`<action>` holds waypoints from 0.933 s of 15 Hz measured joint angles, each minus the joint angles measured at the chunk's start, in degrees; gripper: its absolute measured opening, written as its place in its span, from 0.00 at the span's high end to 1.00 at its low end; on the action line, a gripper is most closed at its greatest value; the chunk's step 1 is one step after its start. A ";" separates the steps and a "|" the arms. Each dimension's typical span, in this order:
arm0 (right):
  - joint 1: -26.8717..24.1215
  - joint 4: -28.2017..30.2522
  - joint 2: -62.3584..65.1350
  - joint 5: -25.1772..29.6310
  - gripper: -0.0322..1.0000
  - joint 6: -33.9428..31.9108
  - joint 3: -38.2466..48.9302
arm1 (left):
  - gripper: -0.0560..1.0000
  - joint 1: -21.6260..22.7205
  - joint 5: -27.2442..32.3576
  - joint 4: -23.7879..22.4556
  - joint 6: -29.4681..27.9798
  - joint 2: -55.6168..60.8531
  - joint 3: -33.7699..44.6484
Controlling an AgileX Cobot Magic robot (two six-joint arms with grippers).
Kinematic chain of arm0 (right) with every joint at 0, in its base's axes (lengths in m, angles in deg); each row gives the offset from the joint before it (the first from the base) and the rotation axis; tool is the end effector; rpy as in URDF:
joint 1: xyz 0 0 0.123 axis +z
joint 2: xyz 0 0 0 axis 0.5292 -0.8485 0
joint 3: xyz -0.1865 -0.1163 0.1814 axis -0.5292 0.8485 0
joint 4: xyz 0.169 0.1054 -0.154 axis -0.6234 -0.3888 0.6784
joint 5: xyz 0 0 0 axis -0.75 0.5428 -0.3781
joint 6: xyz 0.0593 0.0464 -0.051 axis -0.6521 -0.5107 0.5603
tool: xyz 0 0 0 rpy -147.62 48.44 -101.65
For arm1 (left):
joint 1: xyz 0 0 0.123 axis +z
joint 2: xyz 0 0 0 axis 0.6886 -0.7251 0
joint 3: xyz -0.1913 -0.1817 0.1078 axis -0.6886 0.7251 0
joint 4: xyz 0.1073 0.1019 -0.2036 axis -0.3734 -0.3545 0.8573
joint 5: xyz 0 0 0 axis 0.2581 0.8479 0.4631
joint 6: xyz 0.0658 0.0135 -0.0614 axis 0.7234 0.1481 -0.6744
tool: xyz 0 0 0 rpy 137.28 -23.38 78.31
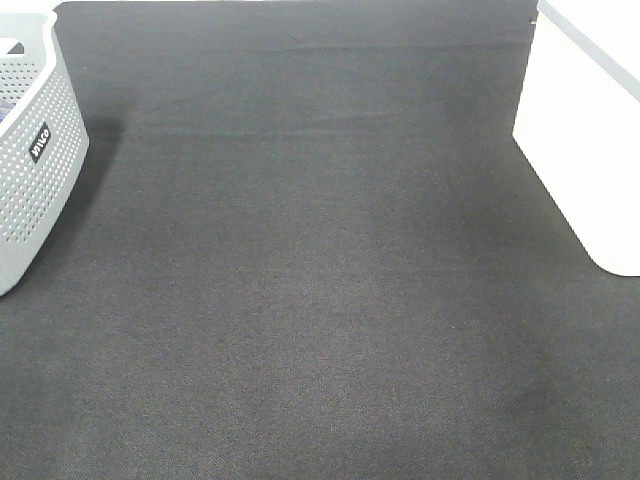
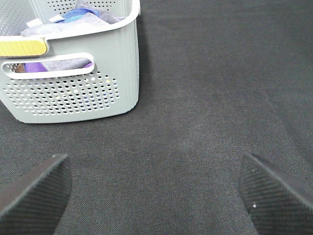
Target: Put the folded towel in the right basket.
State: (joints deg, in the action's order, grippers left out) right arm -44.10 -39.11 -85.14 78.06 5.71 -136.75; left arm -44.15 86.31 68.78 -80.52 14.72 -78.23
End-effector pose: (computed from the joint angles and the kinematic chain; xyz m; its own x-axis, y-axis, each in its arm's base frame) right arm 0.4452 -0.0836 0.3405 -0.8409 0.1650 -0.5154 0.1293 0.9861 0.1046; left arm -0.0057 -0.0065 0.2779 -0.4457 0.0195 -0.8950 0.0813 0.9965 -0.0188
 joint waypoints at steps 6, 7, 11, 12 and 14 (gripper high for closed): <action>0.86 -7.51 0.74 1.15 0.31 -3.38 0.00 | 0.12 0.00 0.00 0.00 0.00 0.00 0.00; 2.35 -6.99 1.09 1.15 0.31 -3.38 0.00 | 0.12 0.00 0.00 0.00 0.00 0.00 0.00; 13.35 3.15 3.38 1.38 0.31 -5.10 0.00 | 0.12 0.00 0.00 0.00 0.00 0.00 0.00; 15.30 4.30 4.13 1.38 0.31 -6.13 0.00 | 0.12 0.00 0.00 0.00 0.00 0.00 0.00; 17.07 4.70 5.27 1.38 0.31 -6.47 0.06 | 0.12 0.00 0.00 0.00 0.00 0.00 0.00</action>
State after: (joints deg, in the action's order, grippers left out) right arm -27.02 -34.41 -79.87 79.44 -0.76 -136.69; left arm -44.15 86.31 68.78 -80.52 14.72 -78.23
